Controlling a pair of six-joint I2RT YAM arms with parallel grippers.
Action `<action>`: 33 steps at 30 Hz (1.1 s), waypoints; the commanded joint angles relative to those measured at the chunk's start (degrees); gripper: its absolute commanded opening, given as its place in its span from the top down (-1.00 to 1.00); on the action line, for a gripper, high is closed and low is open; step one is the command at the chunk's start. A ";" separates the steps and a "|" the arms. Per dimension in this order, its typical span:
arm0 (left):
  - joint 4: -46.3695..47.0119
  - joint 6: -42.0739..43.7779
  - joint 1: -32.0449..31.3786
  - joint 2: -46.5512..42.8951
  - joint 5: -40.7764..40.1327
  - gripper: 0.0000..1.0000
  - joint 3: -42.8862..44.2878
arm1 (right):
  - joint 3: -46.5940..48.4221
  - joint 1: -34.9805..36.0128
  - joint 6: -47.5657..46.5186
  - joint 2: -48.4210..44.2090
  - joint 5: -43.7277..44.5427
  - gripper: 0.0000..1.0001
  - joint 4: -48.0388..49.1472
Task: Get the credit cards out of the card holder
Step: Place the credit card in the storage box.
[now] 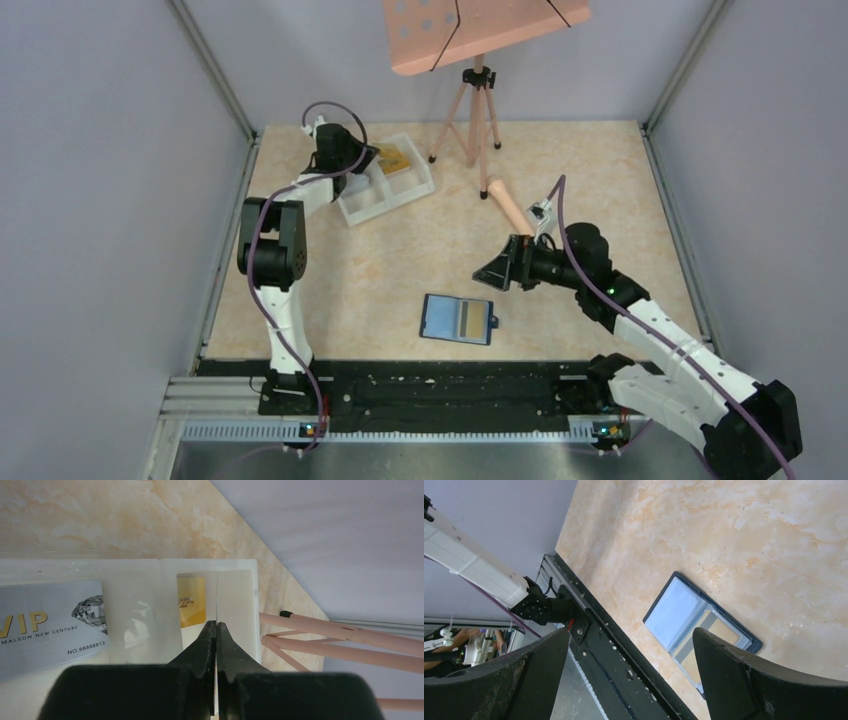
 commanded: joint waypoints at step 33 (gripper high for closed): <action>-6.51 -1.21 -3.96 0.89 -15.86 1.00 5.69 | 4.01 -0.49 -3.57 1.02 1.83 -0.88 -0.89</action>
